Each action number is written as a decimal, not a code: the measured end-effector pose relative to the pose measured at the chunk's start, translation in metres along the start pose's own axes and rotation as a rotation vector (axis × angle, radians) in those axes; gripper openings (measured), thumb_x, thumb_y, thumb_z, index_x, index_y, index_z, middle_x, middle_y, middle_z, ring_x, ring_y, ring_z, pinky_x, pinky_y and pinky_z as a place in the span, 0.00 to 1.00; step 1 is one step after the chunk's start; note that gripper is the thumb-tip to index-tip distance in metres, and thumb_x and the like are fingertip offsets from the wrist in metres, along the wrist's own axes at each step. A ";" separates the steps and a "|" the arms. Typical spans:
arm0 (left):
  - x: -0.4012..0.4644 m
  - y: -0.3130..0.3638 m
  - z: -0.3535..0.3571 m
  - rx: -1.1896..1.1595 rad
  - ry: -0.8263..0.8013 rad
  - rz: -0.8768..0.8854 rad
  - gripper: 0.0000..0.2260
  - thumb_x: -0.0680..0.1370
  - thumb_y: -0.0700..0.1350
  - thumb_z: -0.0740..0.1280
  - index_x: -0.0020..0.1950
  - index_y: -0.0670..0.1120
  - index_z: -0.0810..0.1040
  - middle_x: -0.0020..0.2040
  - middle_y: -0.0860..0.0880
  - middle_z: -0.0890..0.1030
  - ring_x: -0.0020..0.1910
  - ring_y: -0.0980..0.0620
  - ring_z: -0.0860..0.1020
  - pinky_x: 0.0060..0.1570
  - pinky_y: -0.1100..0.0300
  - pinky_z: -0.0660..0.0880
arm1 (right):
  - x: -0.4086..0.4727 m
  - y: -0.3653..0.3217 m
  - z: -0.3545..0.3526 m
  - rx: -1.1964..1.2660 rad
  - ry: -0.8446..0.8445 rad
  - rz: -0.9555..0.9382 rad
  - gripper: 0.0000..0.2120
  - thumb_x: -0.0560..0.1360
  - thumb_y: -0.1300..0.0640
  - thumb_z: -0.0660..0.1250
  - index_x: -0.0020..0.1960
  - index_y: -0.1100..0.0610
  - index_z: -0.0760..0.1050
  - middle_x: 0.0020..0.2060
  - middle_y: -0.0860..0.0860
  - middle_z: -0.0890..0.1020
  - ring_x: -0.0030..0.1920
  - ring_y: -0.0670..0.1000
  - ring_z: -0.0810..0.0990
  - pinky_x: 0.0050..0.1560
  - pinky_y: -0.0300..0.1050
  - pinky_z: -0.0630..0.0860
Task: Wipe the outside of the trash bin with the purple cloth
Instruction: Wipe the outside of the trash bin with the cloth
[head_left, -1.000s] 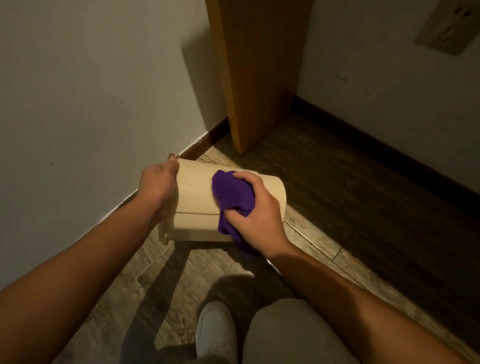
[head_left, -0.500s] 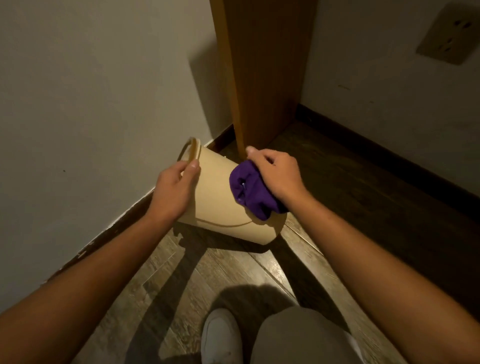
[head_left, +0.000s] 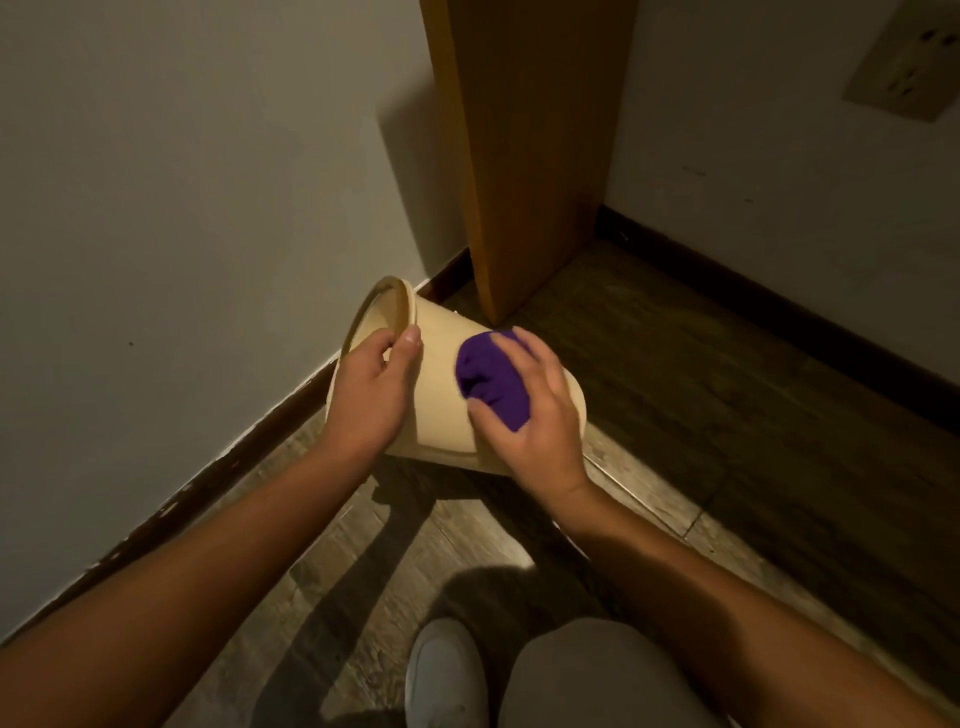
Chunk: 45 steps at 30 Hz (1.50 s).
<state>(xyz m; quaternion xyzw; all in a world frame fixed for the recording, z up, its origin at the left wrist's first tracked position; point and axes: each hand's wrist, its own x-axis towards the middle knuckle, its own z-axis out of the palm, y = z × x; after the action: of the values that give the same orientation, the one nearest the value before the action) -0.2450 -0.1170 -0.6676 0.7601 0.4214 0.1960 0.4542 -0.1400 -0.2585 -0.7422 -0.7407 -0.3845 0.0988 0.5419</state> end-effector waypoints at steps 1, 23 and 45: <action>0.004 0.003 0.002 -0.020 0.023 -0.026 0.13 0.84 0.57 0.59 0.53 0.52 0.80 0.44 0.54 0.81 0.40 0.63 0.80 0.37 0.63 0.73 | -0.002 -0.007 0.005 -0.006 -0.029 -0.071 0.35 0.74 0.51 0.76 0.77 0.47 0.66 0.76 0.52 0.66 0.74 0.53 0.66 0.71 0.36 0.65; 0.007 -0.011 -0.003 -0.161 0.260 -0.329 0.18 0.84 0.57 0.59 0.52 0.44 0.80 0.43 0.48 0.80 0.43 0.50 0.78 0.37 0.56 0.69 | 0.027 0.036 -0.018 -0.240 0.127 0.313 0.23 0.74 0.50 0.73 0.68 0.47 0.73 0.62 0.51 0.76 0.59 0.51 0.76 0.54 0.45 0.72; -0.021 -0.017 0.005 0.144 -0.072 0.138 0.14 0.82 0.61 0.57 0.53 0.54 0.76 0.48 0.56 0.79 0.45 0.64 0.80 0.38 0.68 0.73 | 0.050 0.012 -0.010 0.064 0.193 0.391 0.22 0.77 0.47 0.72 0.69 0.46 0.71 0.60 0.46 0.79 0.55 0.44 0.79 0.52 0.42 0.79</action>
<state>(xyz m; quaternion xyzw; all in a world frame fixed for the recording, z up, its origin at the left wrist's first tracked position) -0.2611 -0.1333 -0.6829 0.8247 0.3642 0.1685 0.3986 -0.0944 -0.2330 -0.7355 -0.7895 -0.1767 0.1429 0.5701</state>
